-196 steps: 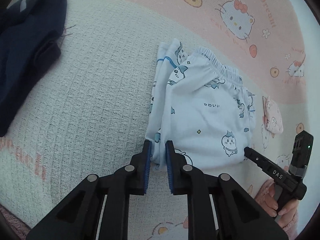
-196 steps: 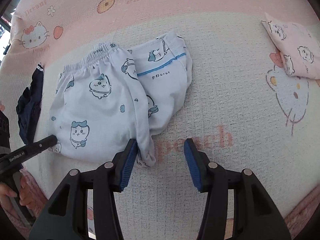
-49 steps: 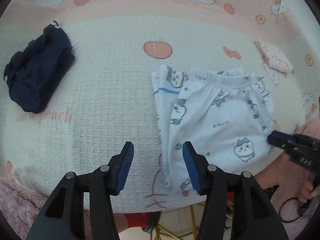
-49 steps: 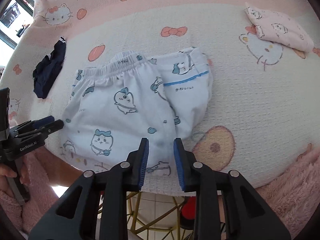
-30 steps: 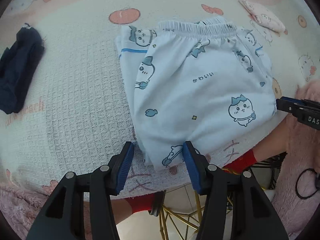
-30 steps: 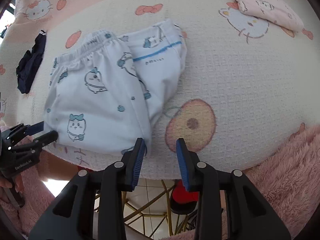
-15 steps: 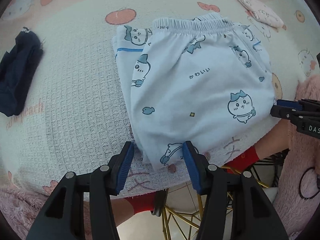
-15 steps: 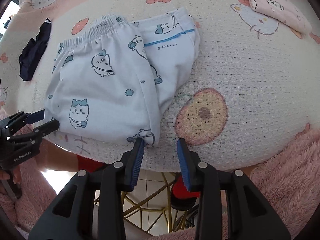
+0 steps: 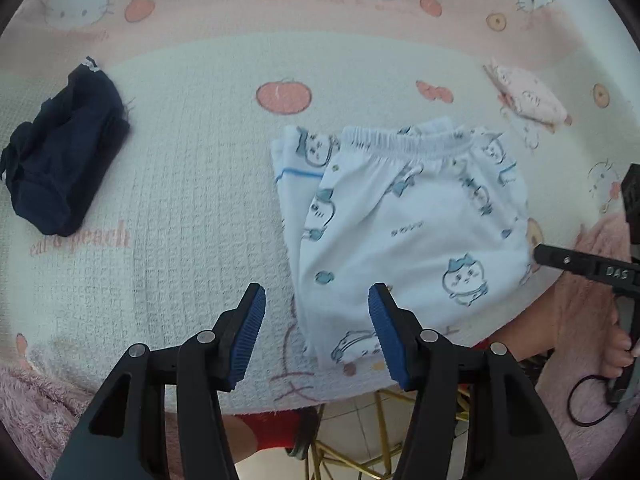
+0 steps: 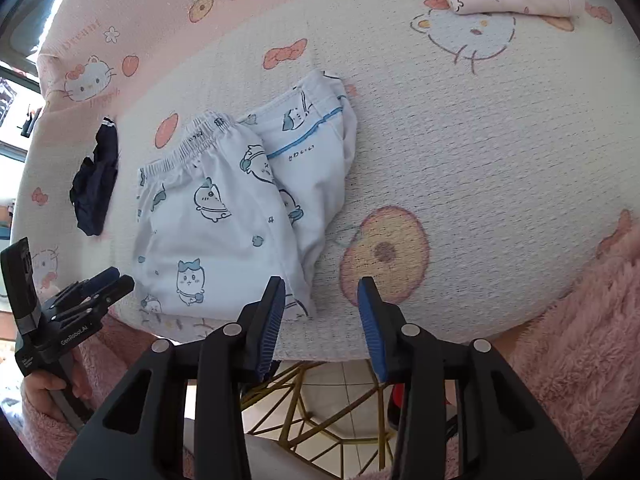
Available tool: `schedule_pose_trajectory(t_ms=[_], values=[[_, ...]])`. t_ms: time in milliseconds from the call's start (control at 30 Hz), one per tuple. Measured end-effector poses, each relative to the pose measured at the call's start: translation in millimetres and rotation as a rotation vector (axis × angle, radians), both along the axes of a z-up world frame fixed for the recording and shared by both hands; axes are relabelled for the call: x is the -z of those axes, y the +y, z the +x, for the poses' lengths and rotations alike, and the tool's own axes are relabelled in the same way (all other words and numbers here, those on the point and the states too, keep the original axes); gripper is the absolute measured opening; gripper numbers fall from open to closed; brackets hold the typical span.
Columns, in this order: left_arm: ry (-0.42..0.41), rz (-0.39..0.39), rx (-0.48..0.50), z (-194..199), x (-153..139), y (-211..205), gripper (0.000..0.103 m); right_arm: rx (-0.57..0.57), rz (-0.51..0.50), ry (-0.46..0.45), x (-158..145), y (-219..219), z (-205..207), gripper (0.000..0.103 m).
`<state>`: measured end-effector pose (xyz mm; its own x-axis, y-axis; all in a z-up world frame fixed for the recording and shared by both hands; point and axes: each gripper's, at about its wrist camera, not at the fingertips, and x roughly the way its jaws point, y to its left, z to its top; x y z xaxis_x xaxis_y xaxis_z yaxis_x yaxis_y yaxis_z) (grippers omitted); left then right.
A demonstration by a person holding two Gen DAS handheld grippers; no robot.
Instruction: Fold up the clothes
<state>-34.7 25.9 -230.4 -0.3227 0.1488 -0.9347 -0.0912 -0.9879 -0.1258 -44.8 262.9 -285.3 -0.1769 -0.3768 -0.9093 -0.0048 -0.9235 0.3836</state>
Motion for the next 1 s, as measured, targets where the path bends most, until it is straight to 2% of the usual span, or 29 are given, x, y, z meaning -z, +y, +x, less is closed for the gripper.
schedule_pose_trajectory(t_ms=[67,133,167,233,267,400,500,533,567,667,800,900,967,1000], values=[[0.016,-0.003,0.019,-19,0,0,0.057,0.002,-0.017,-0.007,7,5,-15,0.039],[0.026,0.001,0.041,-16,3,0,0.057,0.013,-0.024,-0.005,13,11,-27,0.039],[0.025,0.005,0.049,-7,3,-19,0.057,0.024,-0.039,0.002,15,16,-29,0.039],[0.022,0.006,0.057,-14,10,-11,0.057,0.040,-0.073,0.009,20,26,-33,0.040],[0.023,0.010,0.057,-17,17,-11,0.057,0.040,-0.104,-0.002,23,26,-35,0.043],[0.009,0.051,0.006,-22,19,-27,0.057,0.018,-0.160,-0.002,27,22,-35,0.044],[-0.008,0.090,-0.043,-25,24,-38,0.057,-0.012,-0.171,0.003,31,14,-30,0.025],[-0.012,0.097,-0.055,-26,25,-40,0.057,-0.021,-0.172,0.006,31,10,-30,0.014],[-0.017,0.105,-0.060,-27,26,-41,0.057,-0.031,-0.170,0.012,30,7,-32,0.012],[-0.010,0.114,-0.071,-29,25,-44,0.057,-0.063,-0.180,0.047,22,-6,-41,0.010],[0.045,0.143,-0.110,-28,11,-56,0.057,-0.192,-0.162,0.152,-18,-44,-42,0.010],[0.067,0.222,-0.156,-30,4,-73,0.057,-0.322,-0.162,0.216,-42,-84,-38,0.010],[0.065,0.294,-0.162,-29,5,-80,0.057,-0.390,-0.169,0.228,-49,-107,-36,0.010],[0.057,0.302,-0.146,-30,9,-77,0.057,-0.409,-0.184,0.224,-50,-116,-36,0.010]])
